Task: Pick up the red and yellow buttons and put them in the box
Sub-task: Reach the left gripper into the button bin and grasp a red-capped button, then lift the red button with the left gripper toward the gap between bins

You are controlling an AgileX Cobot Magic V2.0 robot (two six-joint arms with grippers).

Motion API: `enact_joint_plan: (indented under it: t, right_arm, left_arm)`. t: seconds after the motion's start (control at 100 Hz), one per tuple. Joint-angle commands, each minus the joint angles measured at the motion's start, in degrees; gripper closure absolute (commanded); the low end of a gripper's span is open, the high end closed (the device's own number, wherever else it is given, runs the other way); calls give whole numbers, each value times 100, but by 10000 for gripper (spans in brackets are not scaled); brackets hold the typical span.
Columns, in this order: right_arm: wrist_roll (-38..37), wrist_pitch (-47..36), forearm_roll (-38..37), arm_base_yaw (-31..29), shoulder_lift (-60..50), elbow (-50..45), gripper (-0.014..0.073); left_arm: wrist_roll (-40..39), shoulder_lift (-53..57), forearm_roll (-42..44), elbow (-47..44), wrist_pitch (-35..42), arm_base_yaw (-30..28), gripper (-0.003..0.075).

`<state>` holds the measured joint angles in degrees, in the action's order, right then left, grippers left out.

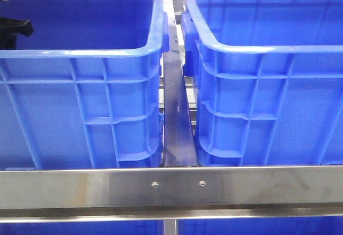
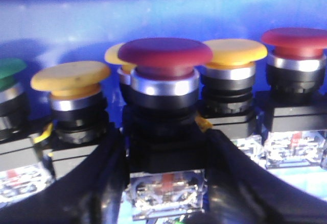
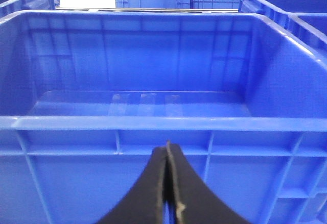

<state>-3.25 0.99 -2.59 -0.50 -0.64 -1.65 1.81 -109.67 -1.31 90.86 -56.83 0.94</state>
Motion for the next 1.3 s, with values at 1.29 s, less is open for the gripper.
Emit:
enact_joint_plan:
  t: [1.29]
  right_arm:
    - [-3, -430, -31, -16, -129, 92, 663]
  left_arm:
    - [4276, 1578, -4278, 154, -1124, 2226, 625]
